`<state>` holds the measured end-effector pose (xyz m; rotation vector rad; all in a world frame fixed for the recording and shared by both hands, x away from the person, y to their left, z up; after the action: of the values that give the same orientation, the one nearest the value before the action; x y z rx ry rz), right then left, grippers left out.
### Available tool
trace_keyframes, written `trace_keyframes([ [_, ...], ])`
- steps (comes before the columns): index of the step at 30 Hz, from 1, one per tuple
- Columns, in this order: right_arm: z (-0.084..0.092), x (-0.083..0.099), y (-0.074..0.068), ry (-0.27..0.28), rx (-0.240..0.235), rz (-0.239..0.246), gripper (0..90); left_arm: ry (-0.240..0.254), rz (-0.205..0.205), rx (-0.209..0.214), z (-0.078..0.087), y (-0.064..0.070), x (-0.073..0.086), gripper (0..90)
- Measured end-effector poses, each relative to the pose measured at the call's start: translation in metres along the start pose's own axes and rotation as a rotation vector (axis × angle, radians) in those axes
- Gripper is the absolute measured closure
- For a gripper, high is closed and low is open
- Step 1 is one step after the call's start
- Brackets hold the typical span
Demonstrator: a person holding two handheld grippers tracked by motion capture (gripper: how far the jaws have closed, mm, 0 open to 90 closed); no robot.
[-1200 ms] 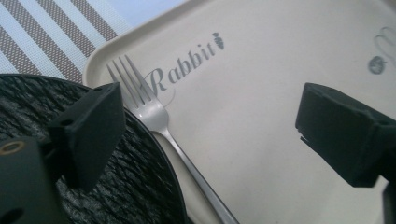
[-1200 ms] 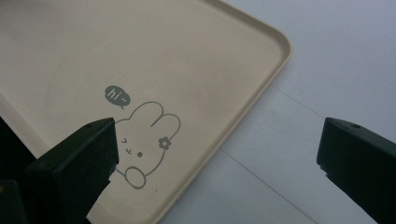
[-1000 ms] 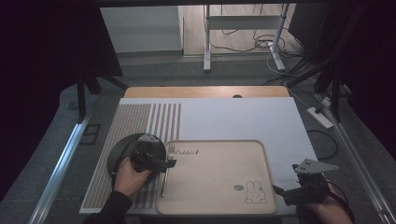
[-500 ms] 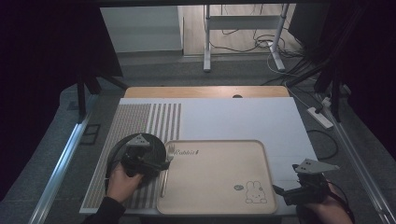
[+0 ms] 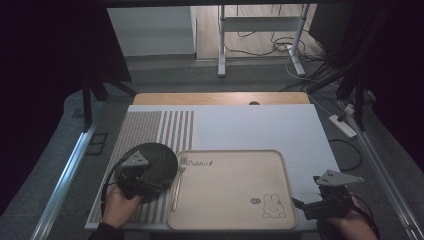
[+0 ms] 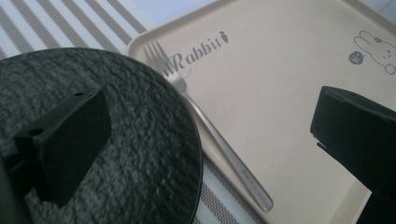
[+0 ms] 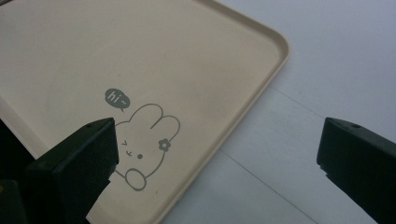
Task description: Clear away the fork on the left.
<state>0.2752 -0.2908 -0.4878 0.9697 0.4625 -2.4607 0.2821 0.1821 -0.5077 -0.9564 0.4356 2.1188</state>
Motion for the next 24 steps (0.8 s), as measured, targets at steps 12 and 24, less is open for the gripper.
trace_keyframes([
  [12, 0.0, -0.001, 0.001, 0.003, 0.004, -0.016, 0.0, 0.03, 0.032, -0.043, 0.022, 0.002, 0.017, 0.0],
  [24, 0.002, -0.002, 0.005, 0.02, 0.01, -0.062, 0.0, 0.03, 0.052, -0.092, 0.04, 0.005, 0.033, 0.0],
])
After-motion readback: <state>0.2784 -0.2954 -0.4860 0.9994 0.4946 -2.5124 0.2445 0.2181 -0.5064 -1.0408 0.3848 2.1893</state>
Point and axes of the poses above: each handheld gripper's, and its own axes: z roughly backward along the jaws, x roughly out of its underside, y roughly to its right, the point moved 6 cm from there along -z, roughly forward along the jaws, and after that the axes turned 15 degrees about -z, right-handed, at the moved point
